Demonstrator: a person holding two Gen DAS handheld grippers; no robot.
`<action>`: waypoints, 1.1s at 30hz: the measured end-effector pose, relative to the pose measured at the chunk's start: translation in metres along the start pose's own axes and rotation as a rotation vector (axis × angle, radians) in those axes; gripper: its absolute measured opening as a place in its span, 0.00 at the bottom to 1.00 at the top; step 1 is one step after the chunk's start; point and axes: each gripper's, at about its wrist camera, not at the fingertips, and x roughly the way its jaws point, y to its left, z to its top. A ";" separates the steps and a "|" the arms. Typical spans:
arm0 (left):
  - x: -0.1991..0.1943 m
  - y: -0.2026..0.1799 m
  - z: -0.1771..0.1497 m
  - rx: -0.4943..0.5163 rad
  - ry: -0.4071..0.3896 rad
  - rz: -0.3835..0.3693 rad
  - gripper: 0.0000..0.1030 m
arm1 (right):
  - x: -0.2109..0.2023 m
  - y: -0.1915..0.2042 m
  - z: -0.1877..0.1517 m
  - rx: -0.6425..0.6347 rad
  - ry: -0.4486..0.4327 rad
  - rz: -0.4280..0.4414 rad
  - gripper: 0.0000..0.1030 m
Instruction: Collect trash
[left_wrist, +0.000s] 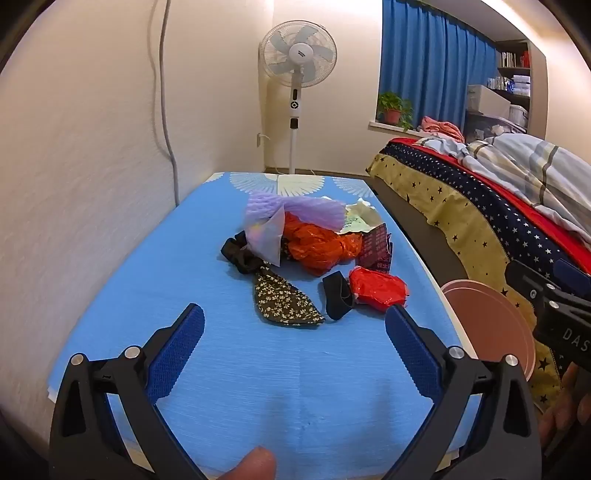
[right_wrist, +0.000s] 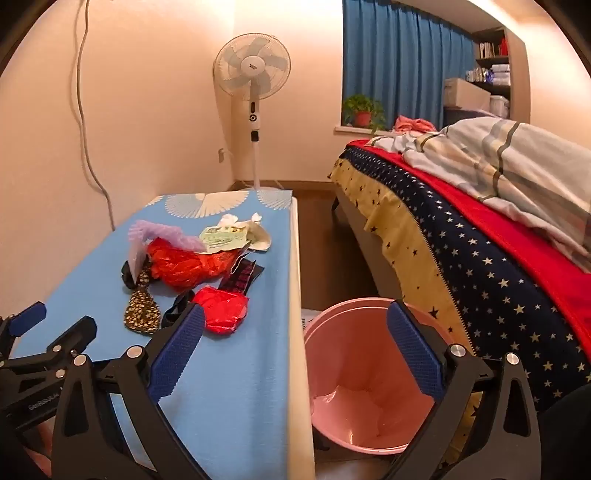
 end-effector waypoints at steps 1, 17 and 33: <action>0.000 0.000 0.000 0.002 0.003 0.002 0.92 | -0.001 0.000 0.000 -0.007 -0.020 -0.005 0.94; -0.002 0.006 0.005 -0.027 -0.007 0.004 0.92 | 0.005 0.008 -0.007 -0.051 0.020 -0.023 0.94; -0.002 0.006 0.002 -0.037 -0.008 -0.002 0.92 | 0.003 0.006 -0.005 -0.044 0.016 -0.026 0.94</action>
